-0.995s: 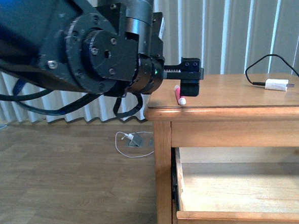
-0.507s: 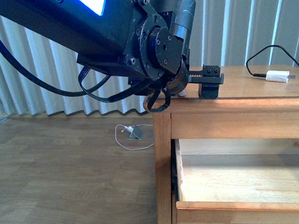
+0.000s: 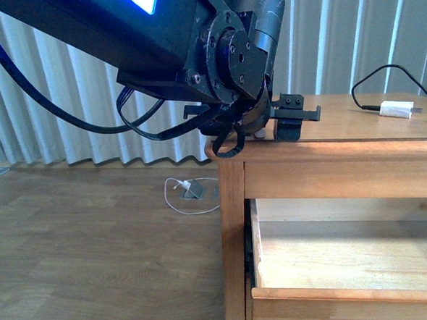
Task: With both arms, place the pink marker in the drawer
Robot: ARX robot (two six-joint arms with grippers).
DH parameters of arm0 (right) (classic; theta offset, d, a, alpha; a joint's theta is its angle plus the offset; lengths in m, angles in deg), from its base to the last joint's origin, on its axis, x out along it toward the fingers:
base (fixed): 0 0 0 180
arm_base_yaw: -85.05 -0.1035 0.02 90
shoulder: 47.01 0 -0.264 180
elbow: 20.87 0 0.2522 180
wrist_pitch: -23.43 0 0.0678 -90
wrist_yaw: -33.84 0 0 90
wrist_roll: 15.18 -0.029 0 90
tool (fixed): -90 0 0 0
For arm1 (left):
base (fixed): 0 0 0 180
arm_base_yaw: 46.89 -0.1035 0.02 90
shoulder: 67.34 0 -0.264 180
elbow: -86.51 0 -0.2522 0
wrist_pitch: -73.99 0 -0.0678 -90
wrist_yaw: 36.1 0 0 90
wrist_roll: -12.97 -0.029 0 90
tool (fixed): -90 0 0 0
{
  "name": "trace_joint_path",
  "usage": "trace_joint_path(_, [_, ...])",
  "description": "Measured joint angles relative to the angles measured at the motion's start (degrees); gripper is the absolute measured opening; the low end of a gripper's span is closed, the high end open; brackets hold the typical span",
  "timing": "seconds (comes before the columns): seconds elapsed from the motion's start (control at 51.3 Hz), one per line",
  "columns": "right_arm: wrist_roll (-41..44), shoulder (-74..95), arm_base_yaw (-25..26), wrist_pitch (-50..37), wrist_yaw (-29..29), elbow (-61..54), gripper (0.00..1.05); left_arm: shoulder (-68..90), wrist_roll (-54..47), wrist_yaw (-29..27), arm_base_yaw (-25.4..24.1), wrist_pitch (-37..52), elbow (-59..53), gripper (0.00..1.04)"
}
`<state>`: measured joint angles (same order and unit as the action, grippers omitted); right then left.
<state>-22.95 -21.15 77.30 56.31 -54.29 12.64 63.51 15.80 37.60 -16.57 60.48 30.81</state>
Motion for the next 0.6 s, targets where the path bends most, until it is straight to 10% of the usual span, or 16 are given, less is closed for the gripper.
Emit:
trace_joint_path(0.234, [0.0,0.0,0.0,0.0,0.0,0.0,0.96,-1.53,-0.17,2.51,-1.07,2.82,-3.3,0.17])
trace_joint_path(0.605, [0.0,0.0,0.0,0.0,0.0,0.0,0.96,-13.2,-5.77,28.35,-1.77,23.26,-24.94,0.15])
